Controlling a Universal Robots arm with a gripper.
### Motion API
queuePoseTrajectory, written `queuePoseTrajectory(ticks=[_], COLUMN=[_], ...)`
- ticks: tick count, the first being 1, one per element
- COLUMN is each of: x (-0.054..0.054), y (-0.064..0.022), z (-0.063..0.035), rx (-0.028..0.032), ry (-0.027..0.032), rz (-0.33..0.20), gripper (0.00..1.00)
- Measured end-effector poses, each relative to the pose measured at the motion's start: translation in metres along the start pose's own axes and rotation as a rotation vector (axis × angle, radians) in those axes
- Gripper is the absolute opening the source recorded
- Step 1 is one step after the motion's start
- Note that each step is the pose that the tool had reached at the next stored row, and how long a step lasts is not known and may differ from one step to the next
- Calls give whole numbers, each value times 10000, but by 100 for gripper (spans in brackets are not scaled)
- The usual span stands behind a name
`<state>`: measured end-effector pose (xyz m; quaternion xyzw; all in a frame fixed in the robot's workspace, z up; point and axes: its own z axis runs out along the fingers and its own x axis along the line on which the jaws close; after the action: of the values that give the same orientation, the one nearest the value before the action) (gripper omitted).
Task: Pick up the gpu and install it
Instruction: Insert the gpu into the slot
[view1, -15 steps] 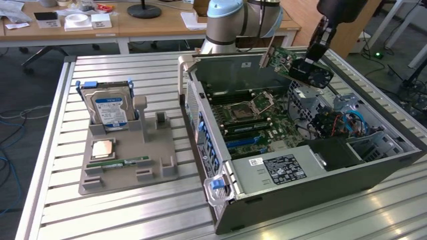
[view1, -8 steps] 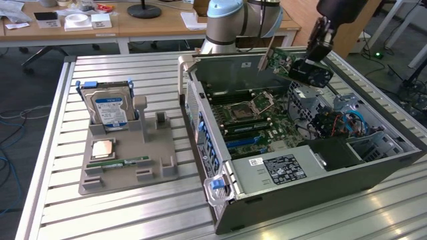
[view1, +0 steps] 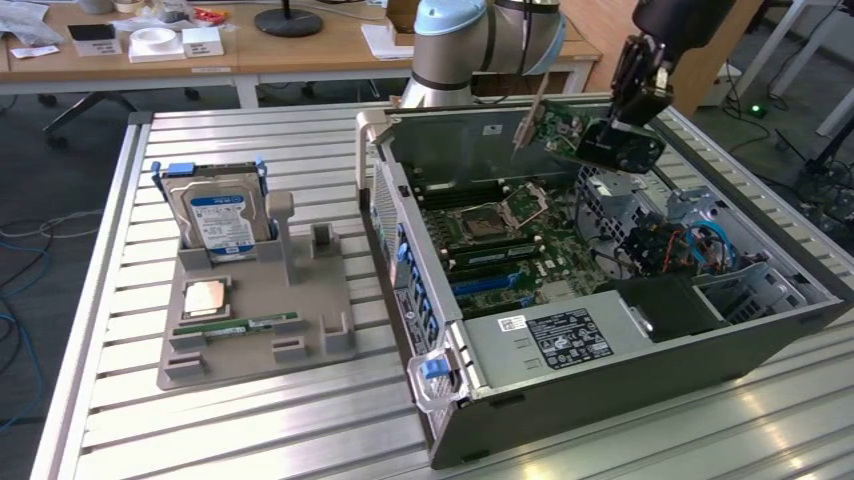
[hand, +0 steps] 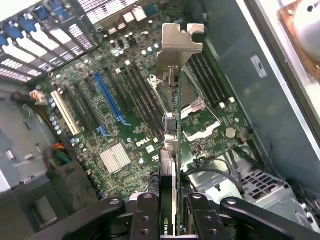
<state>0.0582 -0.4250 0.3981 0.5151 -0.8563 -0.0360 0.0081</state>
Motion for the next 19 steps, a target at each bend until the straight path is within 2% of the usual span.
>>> queuePoseTrajectory(ticks=[19], x=[1], y=[-3], z=[38], rx=[-75], ry=[227], rz=[-3232], gripper=[26])
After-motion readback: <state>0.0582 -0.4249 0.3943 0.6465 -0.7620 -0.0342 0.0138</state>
